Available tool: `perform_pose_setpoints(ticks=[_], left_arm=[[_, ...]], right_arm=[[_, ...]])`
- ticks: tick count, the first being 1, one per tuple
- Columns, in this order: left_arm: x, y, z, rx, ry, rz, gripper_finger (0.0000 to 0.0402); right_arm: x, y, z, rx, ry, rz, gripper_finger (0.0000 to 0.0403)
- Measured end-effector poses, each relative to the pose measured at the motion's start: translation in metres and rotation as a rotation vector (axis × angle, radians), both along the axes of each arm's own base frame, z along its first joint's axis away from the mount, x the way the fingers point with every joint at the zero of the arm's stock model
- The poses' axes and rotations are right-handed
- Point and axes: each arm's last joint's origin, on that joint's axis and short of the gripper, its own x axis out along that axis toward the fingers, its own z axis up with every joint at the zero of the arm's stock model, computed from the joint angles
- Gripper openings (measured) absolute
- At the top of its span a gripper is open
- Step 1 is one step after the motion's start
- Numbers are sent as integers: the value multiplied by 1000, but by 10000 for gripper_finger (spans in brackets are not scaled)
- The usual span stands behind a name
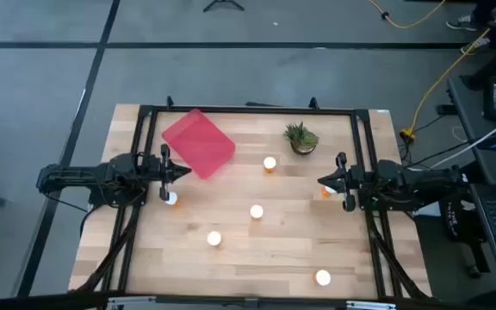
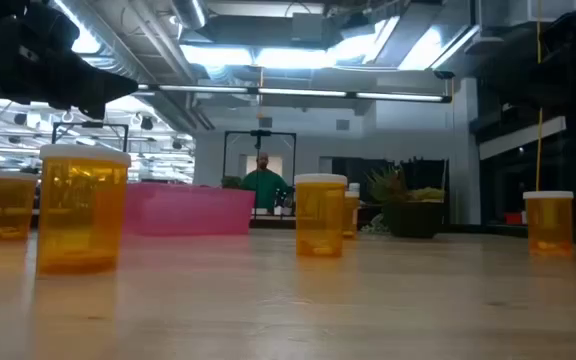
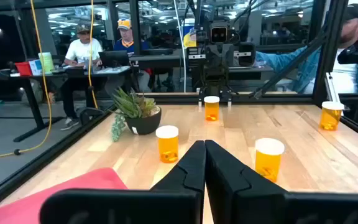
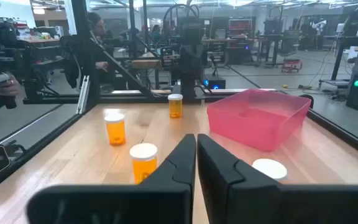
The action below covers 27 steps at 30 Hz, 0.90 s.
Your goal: Pick and place pill bottles into a basket
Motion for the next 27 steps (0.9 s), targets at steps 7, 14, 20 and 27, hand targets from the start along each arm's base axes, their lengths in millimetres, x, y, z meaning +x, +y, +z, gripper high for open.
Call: perform_pose_setpoints(ticks=[7,14,20,27], left_arm=[[0,0,0,0,0,1,2],[0,0,0,0,-1,1,2],[0,0,0,0,-1,0,2],[0,0,0,0,-2,0,2]], right_arm=[[0,0,0,-2,0,0,21],[1,0,-1,-5,18,0,21],[1,0,-1,-3,18,0,21],[1,0,-1,-25,14,-12,21]])
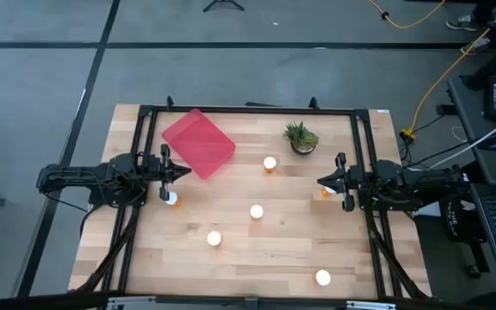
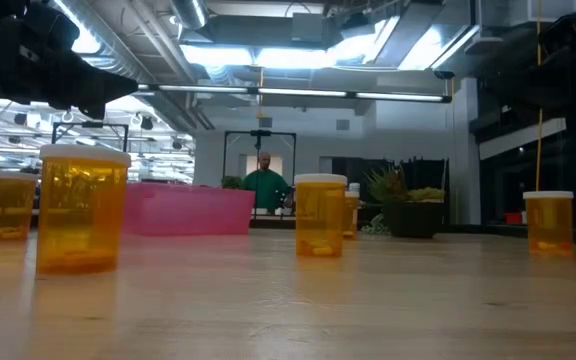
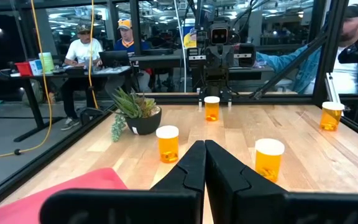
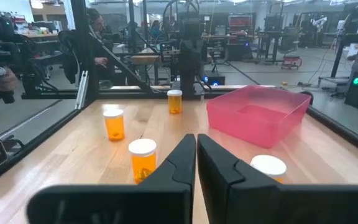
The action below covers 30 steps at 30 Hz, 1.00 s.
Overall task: Pick and place pill bottles into a basket
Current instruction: Put the orange pill bottle into the red container
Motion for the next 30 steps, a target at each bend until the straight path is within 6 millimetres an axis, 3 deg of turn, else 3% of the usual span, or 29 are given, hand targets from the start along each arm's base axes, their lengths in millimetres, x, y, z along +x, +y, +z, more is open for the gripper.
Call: perform_pose_setpoints(ticks=[6,14,17,23,30], left_arm=[[0,0,0,-59,-10,14,2],[-1,3,2,-57,-30,98,2],[-1,6,3,-58,-40,200,2],[-1,7,2,-6,-18,248,2],[-1,6,2,0,-15,224,2]], right_arm=[[0,-5,3,4,-28,-188,21],[0,-6,3,-16,-26,-194,21],[-1,-6,3,18,-29,-212,21],[-2,-8,4,84,-21,-280,21],[-6,-9,21,85,-27,-280,21]])
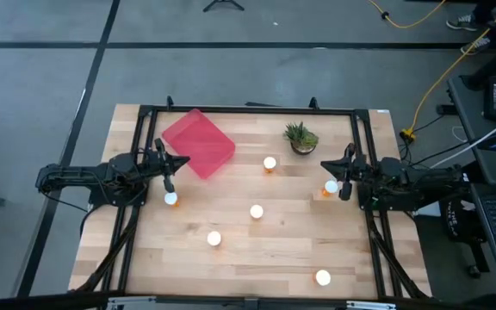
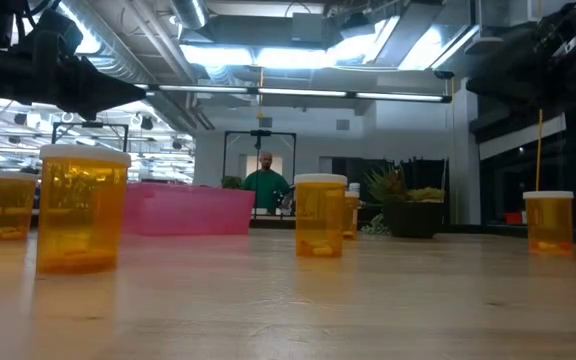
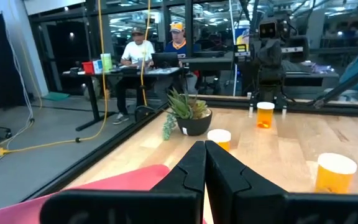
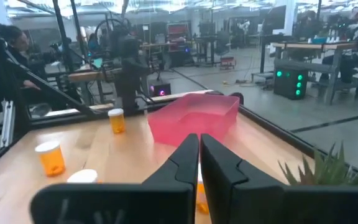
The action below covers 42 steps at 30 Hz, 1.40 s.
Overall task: Pick and place pill bottles into a basket
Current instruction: Put the orange pill bottle into the red container
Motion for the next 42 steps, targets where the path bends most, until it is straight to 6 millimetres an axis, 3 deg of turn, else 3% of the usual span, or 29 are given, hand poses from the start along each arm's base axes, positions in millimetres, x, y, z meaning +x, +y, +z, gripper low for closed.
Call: perform_pose_setpoints(ticks=[6,15,26,42], left_arm=[[0,-1,2,-73,-29,-23,2],[0,-2,23,-65,-2,-62,2],[22,-2,34,-97,125,-85,2],[31,-3,34,-76,124,-154,2]], right_arm=[[-4,-3,8,37,81,-96,21],[-5,-3,50,69,206,-114,21],[13,-1,91,151,594,-169,21],[20,19,85,213,783,-71,21]])
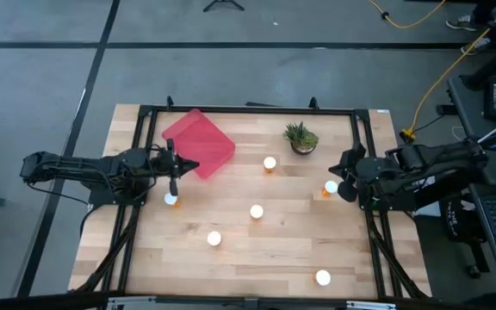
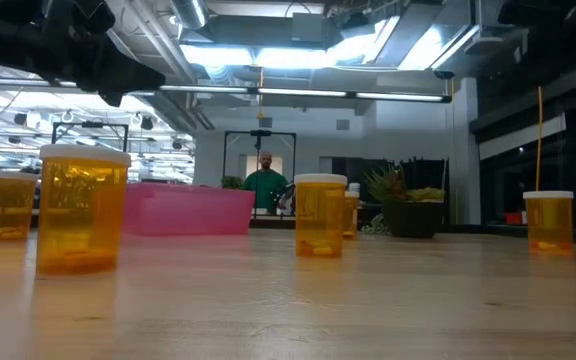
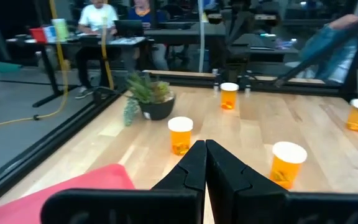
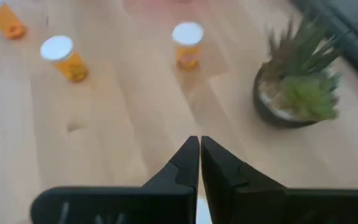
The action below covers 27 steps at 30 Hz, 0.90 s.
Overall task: Pick and place pill bottles into a basket
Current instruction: Put the orange pill bottle into the red container
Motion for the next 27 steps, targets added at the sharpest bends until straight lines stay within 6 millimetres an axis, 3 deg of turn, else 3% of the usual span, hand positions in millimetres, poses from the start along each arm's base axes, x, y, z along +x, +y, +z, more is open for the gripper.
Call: perform_pose_setpoints(ticks=[5,14,27], left_arm=[[0,-1,0,-2,0,-18,2],[0,-1,0,-3,1,-27,2],[0,-1,0,59,13,-34,2]], right_arm=[[-3,5,-5,127,50,-24,17],[-8,24,-9,180,98,28,4],[-18,54,-22,265,176,-77,2]])
